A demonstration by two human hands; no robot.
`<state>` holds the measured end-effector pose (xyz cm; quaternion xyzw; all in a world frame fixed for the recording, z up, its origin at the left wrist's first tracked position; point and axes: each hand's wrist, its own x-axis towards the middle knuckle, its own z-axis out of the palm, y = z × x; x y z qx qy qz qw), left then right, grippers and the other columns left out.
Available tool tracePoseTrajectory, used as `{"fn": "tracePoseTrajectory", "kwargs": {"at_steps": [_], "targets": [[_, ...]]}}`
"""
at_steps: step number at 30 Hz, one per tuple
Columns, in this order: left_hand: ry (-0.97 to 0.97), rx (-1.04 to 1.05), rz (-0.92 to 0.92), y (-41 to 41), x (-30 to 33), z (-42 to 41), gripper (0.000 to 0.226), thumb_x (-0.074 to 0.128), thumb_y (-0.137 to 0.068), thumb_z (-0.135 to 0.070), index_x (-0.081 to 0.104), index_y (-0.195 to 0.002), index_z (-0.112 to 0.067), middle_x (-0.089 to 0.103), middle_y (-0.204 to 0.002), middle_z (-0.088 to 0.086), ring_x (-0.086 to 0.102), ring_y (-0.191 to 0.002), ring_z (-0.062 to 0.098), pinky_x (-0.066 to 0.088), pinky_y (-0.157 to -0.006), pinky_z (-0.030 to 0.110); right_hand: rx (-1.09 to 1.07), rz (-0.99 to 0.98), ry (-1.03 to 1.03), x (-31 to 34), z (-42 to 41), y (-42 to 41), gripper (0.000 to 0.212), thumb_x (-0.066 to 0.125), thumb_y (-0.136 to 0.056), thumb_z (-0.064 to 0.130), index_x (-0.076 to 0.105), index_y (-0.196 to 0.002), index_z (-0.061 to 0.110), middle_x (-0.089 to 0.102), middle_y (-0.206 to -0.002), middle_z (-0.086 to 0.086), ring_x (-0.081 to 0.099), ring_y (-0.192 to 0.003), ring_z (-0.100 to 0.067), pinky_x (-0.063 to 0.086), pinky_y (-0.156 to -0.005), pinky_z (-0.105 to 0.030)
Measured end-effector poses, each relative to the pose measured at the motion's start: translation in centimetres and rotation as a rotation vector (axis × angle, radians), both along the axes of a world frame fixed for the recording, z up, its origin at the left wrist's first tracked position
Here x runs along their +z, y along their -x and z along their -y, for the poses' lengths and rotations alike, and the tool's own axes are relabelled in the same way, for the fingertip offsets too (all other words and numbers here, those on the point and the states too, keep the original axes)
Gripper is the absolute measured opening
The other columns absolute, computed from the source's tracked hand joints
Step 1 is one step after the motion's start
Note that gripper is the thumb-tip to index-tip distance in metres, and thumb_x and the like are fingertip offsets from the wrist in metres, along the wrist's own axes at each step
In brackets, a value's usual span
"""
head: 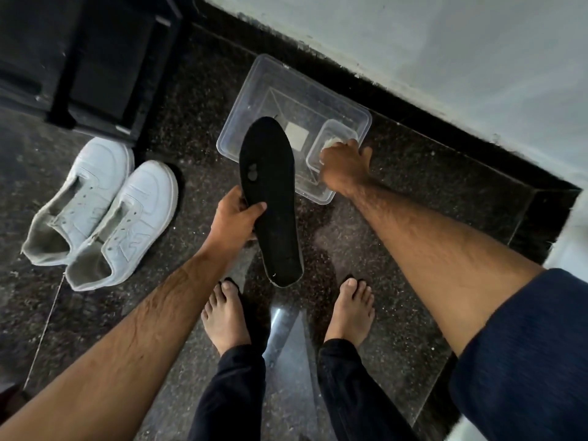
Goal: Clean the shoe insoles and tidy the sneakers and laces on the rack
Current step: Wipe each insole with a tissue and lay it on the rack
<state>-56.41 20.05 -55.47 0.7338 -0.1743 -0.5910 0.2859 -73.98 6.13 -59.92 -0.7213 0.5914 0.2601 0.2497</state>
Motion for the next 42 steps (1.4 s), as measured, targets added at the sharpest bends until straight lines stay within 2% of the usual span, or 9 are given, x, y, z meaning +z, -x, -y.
{"fn": "tracePoseTrajectory", "kwargs": {"at_steps": [5, 10, 16, 22, 30, 33, 36, 39, 42], "targets": [[-0.001, -0.004, -0.004, -0.2, 0.6, 0.5, 0.017, 0.057, -0.1, -0.001, 0.057, -0.112, -0.013, 0.068, -0.092, 0.0, 0.067, -0.074, 0.011, 0.051, -0.047, 0.019, -0.235, 0.177, 0.275, 0.3, 0.1, 0.9, 0.025, 0.076, -0.083, 0.036, 0.074, -0.104, 0.022, 0.075, -0.106, 0.003, 0.058, -0.115, -0.022, 0.033, -0.095, -0.038], [-0.01, 0.01, -0.012, -0.8, 4.5, 0.0, 0.019, 0.058, -0.098, 0.001, 0.058, -0.1, -0.018, 0.069, -0.087, 0.0, 0.07, -0.069, 0.011, 0.052, -0.047, 0.023, -0.812, 0.605, 0.117, 5.1, -1.9, 1.9, 0.031, 0.079, -0.078, 0.006, 0.062, -0.101, 0.017, 0.065, -0.095, 0.008, 0.065, -0.085, -0.011, 0.051, -0.073, -0.016], [0.025, -0.018, -0.063, -1.7, 16.8, -0.5, 0.032, 0.072, -0.077, -0.028, 0.068, -0.109, -0.021, 0.075, -0.118, 0.012, 0.07, -0.112, 0.031, 0.055, -0.1, 0.051, -1.249, 0.889, -0.332, 17.8, -6.6, 3.1, 0.016, 0.071, -0.09, 0.006, 0.069, -0.103, 0.014, 0.073, -0.098, -0.005, 0.065, -0.081, -0.014, 0.047, -0.061, -0.021], [0.038, -0.044, -0.06, -2.2, 34.4, -0.7, 0.019, 0.062, -0.095, -0.009, 0.067, -0.107, -0.022, 0.076, -0.104, 0.004, 0.072, -0.097, 0.025, 0.058, -0.082, 0.038, -1.199, 1.004, -0.455, 37.6, -9.2, 3.0, 0.01, 0.066, -0.09, 0.003, 0.064, -0.091, 0.013, 0.07, -0.089, -0.01, 0.066, -0.074, -0.016, 0.049, -0.063, -0.022], [0.172, -0.1, 0.144, -6.9, 54.5, -3.5, 0.041, 0.067, -0.091, -0.019, 0.055, -0.13, -0.017, 0.067, -0.123, 0.006, 0.063, -0.119, 0.027, 0.052, -0.103, 0.042, -0.953, 1.134, -0.534, 60.4, -9.4, -2.1, 0.032, 0.068, -0.084, -0.007, 0.064, -0.108, 0.013, 0.066, -0.088, -0.005, 0.063, -0.068, -0.008, 0.048, -0.054, -0.017], [0.198, -0.087, 0.118, -10.4, 59.0, -5.1, 0.04, 0.062, -0.097, -0.003, 0.049, -0.131, -0.02, 0.063, -0.114, -0.008, 0.063, -0.115, 0.016, 0.049, -0.089, 0.012, -0.902, 1.175, -0.549, 65.7, -9.6, -6.2, 0.033, 0.068, -0.089, -0.004, 0.063, -0.117, 0.012, 0.069, -0.094, 0.001, 0.066, -0.073, -0.008, 0.052, -0.056, -0.021], [0.255, -0.097, 0.138, -15.6, 61.8, -7.1, 0.044, 0.059, -0.096, 0.005, 0.049, -0.136, -0.01, 0.063, -0.119, 0.002, 0.061, -0.117, 0.023, 0.049, -0.096, 0.024, -0.826, 1.178, -0.512, 69.8, -10.9, -11.6, 0.032, 0.072, -0.09, 0.007, 0.062, -0.121, 0.008, 0.067, -0.091, 0.002, 0.064, -0.073, -0.009, 0.051, -0.057, -0.021], [0.331, -0.067, 0.146, -21.9, 64.9, -9.3, 0.038, 0.056, -0.093, 0.014, 0.05, -0.122, -0.011, 0.063, -0.104, -0.003, 0.061, -0.096, 0.01, 0.048, -0.078, 0.008, -0.775, 1.192, -0.453, 73.1, -13.2, -18.4, 0.026, 0.07, -0.093, 0.009, 0.062, -0.117, 0.005, 0.064, -0.085, 0.0, 0.063, -0.07, -0.007, 0.051, -0.057, -0.019], [0.386, -0.057, 0.143, -28.7, 67.4, -12.3, 0.04, 0.059, -0.091, 0.013, 0.051, -0.119, -0.013, 0.062, -0.106, 0.001, 0.059, -0.095, 0.008, 0.047, -0.08, 0.014, -0.699, 1.22, -0.375, 75.3, -15.6, -25.7, 0.021, 0.074, -0.088, 0.007, 0.065, -0.107, 0.005, 0.066, -0.086, -0.004, 0.063, -0.072, -0.012, 0.052, -0.057, -0.019]]}}
